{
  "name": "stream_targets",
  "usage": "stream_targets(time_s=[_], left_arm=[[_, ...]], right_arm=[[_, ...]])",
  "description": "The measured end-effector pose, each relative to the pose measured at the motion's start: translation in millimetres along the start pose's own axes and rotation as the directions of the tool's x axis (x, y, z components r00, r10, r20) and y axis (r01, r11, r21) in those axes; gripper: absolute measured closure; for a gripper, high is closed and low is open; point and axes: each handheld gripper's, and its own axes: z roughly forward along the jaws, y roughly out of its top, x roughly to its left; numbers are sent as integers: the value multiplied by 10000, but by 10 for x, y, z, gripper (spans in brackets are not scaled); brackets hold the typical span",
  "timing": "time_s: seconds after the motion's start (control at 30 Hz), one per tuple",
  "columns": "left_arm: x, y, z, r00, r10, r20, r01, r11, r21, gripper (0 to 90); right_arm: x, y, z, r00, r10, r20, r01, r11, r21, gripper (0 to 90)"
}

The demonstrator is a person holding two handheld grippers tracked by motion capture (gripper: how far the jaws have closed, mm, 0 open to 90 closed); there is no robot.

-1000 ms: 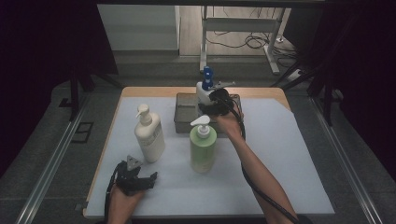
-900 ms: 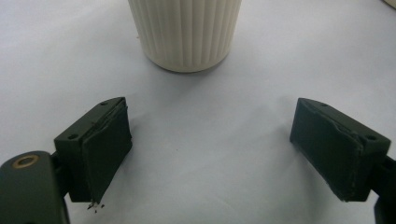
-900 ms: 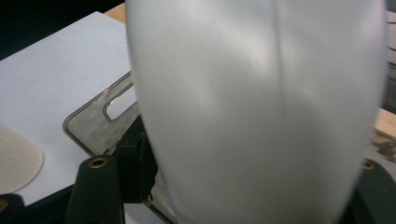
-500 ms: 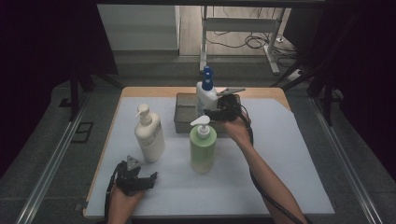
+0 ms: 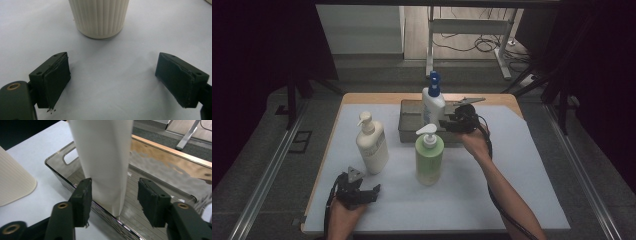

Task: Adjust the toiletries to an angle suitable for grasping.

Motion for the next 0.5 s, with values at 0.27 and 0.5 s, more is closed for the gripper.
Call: stream_targets(time_s=[0.27, 0.5], left_arm=[[-1, 0, 0, 10000, -6, 0, 6, 10000, 0, 121], [0, 0, 0, 10000, -1, -6, 1, 10000, 8, 121]], right_arm=[[-78, -46, 26, 9992, 190, 346, -195, 9997, 143, 609], [-131, -87, 151, 9960, 337, 833, -366, 9987, 341, 821]])
